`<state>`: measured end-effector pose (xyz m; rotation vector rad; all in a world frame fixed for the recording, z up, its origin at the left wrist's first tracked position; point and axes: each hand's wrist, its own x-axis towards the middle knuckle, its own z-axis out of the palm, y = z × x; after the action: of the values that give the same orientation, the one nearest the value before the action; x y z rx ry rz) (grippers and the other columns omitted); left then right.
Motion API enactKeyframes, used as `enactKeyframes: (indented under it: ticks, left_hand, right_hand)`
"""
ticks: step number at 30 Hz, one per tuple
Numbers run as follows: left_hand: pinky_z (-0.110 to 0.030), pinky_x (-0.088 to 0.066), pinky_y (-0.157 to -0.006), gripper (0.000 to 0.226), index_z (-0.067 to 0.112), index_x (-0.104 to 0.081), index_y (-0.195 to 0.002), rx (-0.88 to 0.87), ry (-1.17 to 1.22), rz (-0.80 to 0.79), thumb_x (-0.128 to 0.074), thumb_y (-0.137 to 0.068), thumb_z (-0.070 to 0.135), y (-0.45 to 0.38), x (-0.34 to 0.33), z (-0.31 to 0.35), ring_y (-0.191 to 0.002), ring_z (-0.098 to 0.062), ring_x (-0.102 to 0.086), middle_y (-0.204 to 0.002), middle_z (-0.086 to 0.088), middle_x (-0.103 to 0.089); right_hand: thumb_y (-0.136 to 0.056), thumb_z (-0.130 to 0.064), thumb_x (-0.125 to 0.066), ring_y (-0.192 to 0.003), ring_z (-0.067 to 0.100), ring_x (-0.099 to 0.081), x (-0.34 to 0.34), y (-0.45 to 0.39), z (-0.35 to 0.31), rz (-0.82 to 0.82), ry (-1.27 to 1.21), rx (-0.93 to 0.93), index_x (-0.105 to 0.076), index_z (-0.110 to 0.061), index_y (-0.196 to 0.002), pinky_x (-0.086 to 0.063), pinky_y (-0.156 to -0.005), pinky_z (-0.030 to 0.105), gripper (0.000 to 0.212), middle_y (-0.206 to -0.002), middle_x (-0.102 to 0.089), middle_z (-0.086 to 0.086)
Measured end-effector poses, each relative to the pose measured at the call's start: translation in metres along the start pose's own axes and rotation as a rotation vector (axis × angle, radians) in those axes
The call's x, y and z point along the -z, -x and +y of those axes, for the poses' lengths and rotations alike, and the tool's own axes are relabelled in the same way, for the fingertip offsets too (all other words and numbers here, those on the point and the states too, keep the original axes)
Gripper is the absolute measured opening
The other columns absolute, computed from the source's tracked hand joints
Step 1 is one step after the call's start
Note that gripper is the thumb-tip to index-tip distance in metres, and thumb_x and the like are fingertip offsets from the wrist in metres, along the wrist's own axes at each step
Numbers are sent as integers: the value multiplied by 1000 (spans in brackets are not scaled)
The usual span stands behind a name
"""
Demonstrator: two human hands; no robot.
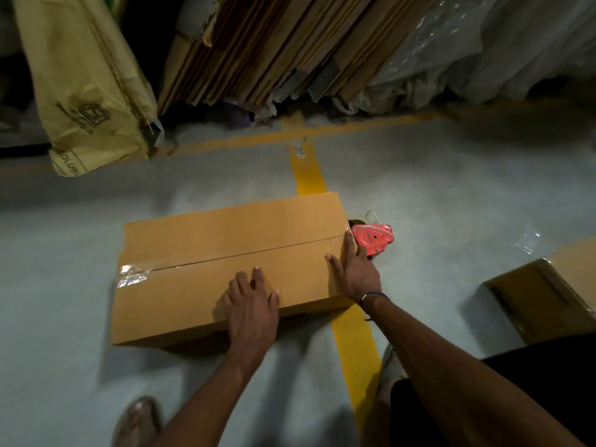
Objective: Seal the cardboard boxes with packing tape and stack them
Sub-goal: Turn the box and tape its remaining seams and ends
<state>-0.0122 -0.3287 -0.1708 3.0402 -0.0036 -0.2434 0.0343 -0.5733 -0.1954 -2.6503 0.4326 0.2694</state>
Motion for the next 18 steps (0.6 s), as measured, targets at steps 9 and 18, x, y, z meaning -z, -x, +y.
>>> enactKeyframes:
  ticks: [9, 18]
  left_hand:
    - [-44, -51, -88, 102, 24, 6, -165, 529, 439, -191, -49, -95, 73, 68, 10, -8, -115, -40, -52, -148, -24, -21]
    - [-42, -49, -91, 112, 23, 19, -163, 656, 659, -232, -63, -95, 60, 102, 13, -2, -111, -44, -61, -151, -32, -25]
  right_hand:
    - [-102, -61, -39, -99, 42, -64, -30, 126, -51, -28, 29, -55, -7, -4, -161, -51, -75, 42, 88, -132, -49, 27]
    - [-100, -54, -50, -141, 42, -37, 15, 62, -53, 28, 102, 193, -34, -9, -150, -38, -108, 50, 70, -158, -28, 24]
